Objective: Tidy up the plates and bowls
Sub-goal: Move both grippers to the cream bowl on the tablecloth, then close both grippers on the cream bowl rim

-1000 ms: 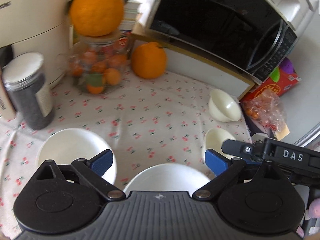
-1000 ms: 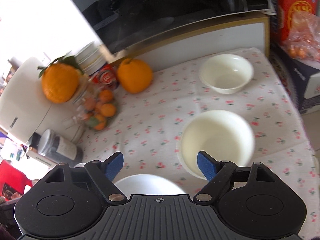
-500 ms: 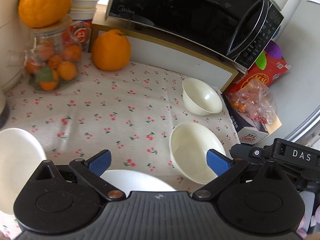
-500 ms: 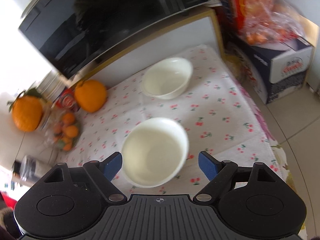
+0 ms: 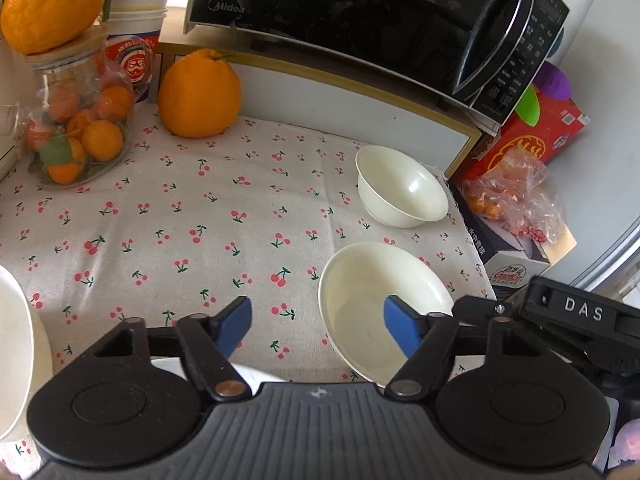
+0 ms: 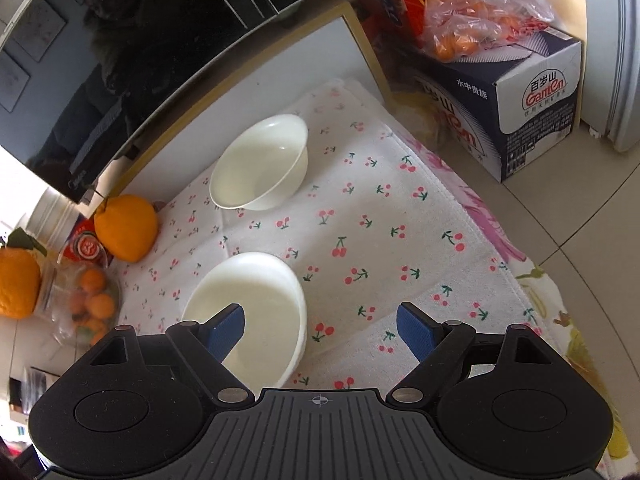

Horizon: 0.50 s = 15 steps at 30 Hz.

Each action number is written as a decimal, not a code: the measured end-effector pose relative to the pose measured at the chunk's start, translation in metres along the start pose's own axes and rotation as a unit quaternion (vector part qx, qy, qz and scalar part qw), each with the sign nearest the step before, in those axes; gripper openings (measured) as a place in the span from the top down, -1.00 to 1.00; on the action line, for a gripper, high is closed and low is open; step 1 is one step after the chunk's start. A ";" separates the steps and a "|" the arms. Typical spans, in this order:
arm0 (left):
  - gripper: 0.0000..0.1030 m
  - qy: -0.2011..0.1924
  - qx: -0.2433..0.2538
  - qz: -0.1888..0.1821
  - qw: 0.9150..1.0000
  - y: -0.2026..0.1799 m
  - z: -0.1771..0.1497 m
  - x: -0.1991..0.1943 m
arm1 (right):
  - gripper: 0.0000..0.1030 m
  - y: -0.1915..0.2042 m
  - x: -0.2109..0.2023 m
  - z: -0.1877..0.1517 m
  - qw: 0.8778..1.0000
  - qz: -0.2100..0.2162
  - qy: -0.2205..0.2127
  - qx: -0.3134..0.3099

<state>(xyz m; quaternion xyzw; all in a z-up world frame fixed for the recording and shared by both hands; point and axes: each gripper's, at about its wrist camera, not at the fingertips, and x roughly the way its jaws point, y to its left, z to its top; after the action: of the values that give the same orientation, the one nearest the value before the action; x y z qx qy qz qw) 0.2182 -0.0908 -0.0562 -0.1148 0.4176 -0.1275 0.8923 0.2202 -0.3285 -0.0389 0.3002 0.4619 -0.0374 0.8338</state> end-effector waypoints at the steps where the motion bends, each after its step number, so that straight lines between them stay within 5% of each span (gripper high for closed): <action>1: -0.20 0.001 0.003 0.000 1.000 -0.001 0.000 0.001 | -0.65 0.001 0.001 0.000 1.000 0.000 -0.002 -0.001; 10: 0.13 0.012 0.005 -0.003 1.000 -0.002 -0.002 0.007 | -0.63 0.008 0.007 -0.005 1.000 0.002 -0.006 -0.020; 15: 0.32 0.019 0.003 -0.010 1.000 -0.003 -0.003 0.008 | -0.36 0.009 0.010 -0.007 1.000 0.000 -0.003 -0.027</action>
<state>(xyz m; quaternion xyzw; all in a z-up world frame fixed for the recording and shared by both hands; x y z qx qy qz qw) 0.2210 -0.0966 -0.0630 -0.1141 0.4330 -0.1402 0.8831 0.2236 -0.3156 -0.0453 0.2778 0.4603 -0.0259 0.8428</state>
